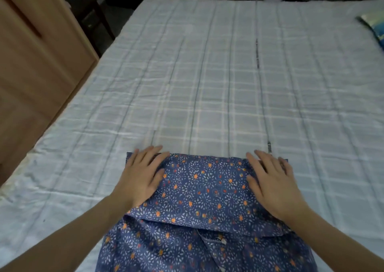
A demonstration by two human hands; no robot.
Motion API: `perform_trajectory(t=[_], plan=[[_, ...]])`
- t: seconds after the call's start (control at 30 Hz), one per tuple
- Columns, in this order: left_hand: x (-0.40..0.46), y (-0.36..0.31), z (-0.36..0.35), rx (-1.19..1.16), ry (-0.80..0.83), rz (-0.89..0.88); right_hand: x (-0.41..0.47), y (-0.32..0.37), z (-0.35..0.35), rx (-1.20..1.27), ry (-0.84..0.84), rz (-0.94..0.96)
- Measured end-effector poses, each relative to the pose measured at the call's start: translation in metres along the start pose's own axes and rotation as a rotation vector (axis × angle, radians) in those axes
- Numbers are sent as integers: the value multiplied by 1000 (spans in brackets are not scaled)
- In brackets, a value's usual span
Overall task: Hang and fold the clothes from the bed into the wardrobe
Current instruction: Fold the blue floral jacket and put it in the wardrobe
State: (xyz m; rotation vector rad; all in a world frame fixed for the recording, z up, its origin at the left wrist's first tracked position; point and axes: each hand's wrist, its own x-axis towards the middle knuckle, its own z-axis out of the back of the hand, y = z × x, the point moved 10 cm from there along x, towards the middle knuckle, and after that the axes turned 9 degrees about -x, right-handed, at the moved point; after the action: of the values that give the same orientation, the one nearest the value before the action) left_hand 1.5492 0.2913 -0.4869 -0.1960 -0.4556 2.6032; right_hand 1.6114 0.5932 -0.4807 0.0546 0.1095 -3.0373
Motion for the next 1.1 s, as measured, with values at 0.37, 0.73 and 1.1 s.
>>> perform_trajectory(t=[0.37,0.73,1.1], plan=[[-2,90,-48,-30,250,320,3,-51,-72,-104,436,-66],[22,-2,73,198,55,-47,17,-39,65,-231,32,168],[-137,-26,11,233,169,-268,-149,8,46,-236,-198,375]])
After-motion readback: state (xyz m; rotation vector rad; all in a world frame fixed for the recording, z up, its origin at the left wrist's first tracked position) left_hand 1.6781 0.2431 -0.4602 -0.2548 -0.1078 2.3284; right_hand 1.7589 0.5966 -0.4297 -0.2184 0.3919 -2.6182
